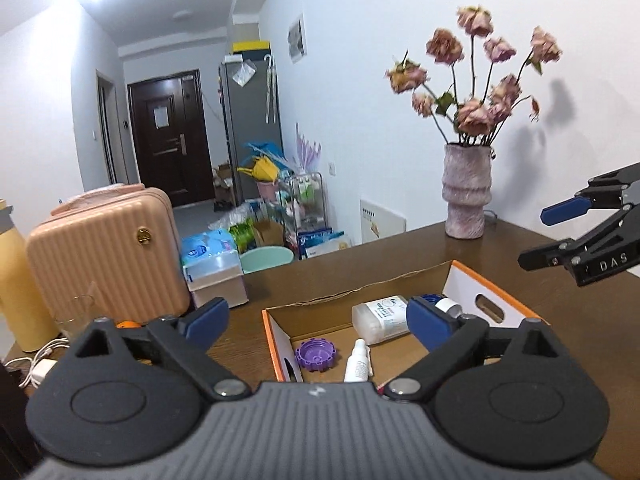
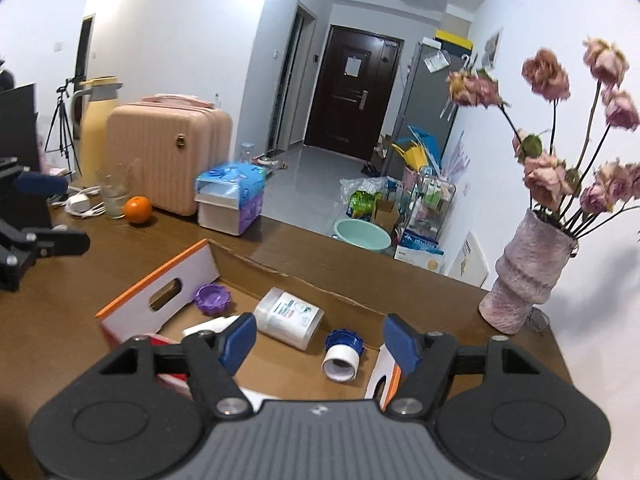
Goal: Organize rigid objects
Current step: 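Withdraw both tools from the box back toward the table items, then grasp the cream plug adapter with the left tool while the right tool grasps the round white container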
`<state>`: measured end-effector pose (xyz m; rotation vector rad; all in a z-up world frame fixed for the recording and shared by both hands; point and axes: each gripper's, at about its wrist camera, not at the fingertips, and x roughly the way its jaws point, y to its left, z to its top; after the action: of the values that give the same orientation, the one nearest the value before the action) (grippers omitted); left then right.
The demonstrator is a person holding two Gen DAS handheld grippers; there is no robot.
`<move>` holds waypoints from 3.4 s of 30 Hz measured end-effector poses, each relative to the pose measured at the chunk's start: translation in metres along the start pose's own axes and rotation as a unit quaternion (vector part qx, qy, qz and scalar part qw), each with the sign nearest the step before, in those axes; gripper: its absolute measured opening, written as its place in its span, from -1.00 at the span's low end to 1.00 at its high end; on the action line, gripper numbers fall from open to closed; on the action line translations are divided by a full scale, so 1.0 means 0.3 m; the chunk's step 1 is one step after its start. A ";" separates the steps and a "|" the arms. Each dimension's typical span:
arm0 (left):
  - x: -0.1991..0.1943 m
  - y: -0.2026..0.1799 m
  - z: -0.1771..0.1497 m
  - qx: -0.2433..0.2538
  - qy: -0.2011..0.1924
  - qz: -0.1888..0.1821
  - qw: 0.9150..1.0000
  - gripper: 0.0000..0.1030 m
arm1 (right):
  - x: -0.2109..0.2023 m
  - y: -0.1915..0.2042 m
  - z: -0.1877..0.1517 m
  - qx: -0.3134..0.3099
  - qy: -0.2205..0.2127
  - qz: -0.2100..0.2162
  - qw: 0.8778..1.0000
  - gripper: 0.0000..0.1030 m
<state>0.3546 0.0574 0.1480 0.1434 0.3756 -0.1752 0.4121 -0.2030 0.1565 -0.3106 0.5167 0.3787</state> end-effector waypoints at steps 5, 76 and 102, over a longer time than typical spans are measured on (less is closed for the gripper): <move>-0.132 -0.015 -0.023 -0.015 -0.029 0.011 0.999 0.98 | -0.126 0.051 -0.049 -0.011 -0.031 -0.013 0.999 0.46; 0.282 -0.338 -0.433 -0.059 0.098 -0.112 0.987 0.81 | 0.145 0.003 -0.582 0.087 0.015 -0.005 0.996 0.50; 0.349 -0.283 -0.492 -0.088 0.125 -0.161 0.975 0.23 | 0.266 -0.012 -0.591 0.097 0.062 0.082 0.990 0.03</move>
<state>0.3819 -0.0152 -0.0362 -0.0725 0.6632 -0.4445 0.4036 -0.2516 -0.0316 -0.1046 0.6979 0.4664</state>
